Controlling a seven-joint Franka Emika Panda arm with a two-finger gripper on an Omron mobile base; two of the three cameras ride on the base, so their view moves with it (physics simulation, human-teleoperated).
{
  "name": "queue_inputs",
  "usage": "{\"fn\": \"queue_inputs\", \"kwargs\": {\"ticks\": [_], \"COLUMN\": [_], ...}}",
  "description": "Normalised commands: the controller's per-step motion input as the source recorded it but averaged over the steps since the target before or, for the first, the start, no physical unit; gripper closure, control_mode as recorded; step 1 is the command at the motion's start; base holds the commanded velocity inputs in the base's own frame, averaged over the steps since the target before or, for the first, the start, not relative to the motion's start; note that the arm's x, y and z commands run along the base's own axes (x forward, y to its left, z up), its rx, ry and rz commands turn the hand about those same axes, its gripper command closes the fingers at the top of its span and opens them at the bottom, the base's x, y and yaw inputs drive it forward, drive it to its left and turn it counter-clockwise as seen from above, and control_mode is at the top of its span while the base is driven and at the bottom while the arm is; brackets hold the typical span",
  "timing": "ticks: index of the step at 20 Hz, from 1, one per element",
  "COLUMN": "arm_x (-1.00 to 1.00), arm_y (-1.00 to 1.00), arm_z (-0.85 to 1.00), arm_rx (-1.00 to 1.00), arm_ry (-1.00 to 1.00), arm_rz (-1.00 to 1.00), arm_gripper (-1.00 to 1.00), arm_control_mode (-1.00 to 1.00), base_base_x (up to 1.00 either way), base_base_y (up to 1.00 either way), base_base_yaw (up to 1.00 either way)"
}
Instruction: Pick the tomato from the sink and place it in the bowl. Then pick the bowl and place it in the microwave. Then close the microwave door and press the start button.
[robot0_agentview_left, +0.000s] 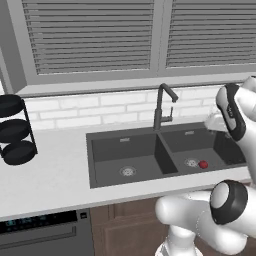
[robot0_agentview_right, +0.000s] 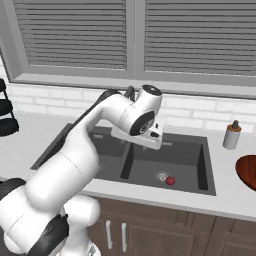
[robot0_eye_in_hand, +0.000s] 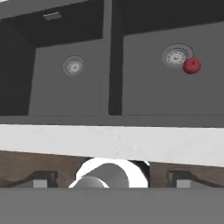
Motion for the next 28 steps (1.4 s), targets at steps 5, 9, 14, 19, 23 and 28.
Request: {"fn": "queue_inputs", "kwargs": {"ticks": [5, 9, 14, 19, 23, 28], "arm_x": [0.40, 0.32, 0.51, 0.96, 0.78, 0.22], "arm_y": [-0.70, -0.83, -0.67, -0.19, -0.17, -0.07], "arm_z": [-0.87, -0.91, -0.62, -0.32, -0.48, -0.87], "arm_rx": [0.13, 0.25, 0.14, 0.00, -0.02, -0.10], "arm_ry": [0.49, 0.44, 0.24, 0.15, 0.21, 0.15], "arm_rz": [-0.30, -0.28, -0.10, -0.09, -0.05, 0.00], "arm_gripper": [-1.00, -1.00, -1.00, -1.00, -1.00, -1.00], "arm_control_mode": [-1.00, -1.00, -1.00, -1.00, -1.00, -1.00], "base_base_x": [0.00, 0.00, 0.00, 0.00, 0.00, 0.00], "base_base_y": [0.00, 0.00, 0.00, 0.00, 0.00, 0.00], "base_base_yaw": [0.00, 0.00, 0.00, 0.00, 0.00, 0.00]}}
